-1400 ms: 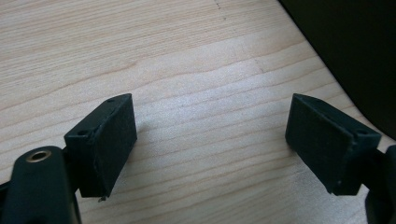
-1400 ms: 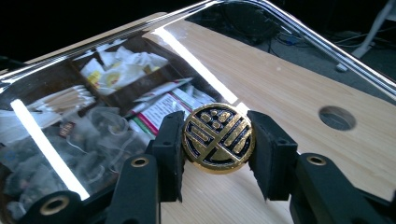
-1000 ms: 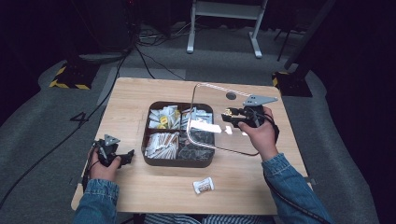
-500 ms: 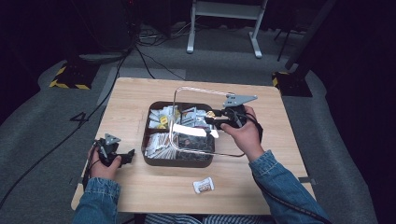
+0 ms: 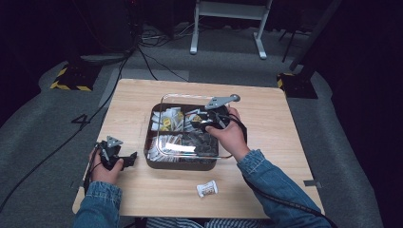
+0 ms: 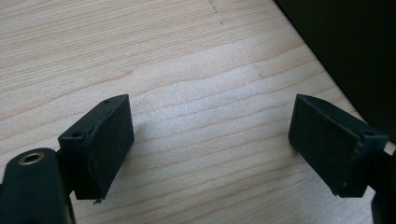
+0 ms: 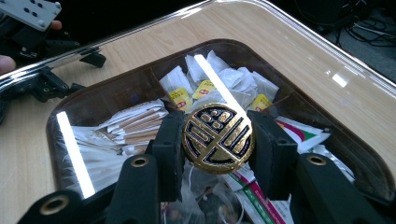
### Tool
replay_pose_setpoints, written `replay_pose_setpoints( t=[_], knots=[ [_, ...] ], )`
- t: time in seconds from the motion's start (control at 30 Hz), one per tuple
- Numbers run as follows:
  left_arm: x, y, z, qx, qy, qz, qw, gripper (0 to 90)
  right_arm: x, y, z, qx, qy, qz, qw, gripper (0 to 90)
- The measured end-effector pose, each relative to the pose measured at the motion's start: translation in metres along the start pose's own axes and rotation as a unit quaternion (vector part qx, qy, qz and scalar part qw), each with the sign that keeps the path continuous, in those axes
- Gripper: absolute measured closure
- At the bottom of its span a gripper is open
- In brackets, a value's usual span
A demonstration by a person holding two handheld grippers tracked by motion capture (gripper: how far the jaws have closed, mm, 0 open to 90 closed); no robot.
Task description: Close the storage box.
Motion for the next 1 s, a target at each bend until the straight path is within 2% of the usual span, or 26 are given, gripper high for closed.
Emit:
replay_pose_setpoints(
  t=[0.5, 0.8, 1.0],
  knots=[
    [0.000, 0.000, 0.000, -0.002, 0.000, -0.002, 1.0000, 14.5, -0.001, -0.045, -0.008, 0.002, 0.002, -0.030, 0.9995, 59.0],
    [0.000, 0.000, 0.000, -0.001, -0.001, -0.001, 1.0000, 14.5, -0.004, -0.064, -0.011, -0.009, 0.007, -0.044, 0.9990, 59.0],
    [0.000, 0.000, 0.000, -0.002, 0.000, -0.001, 1.0000, 14.3, -0.006, -0.069, -0.016, -0.018, 0.012, -0.047, 0.9987, 58.9]
  ],
)
Point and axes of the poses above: each handheld gripper's, and its own axes: y roughly backward along the jaws, x roughly out of its top, z roughly to its right, the point moved 1 cm from there along -y, roughly forward along the jaws, and after that the axes turned 13 degrees about y, right-handed, at the moved point
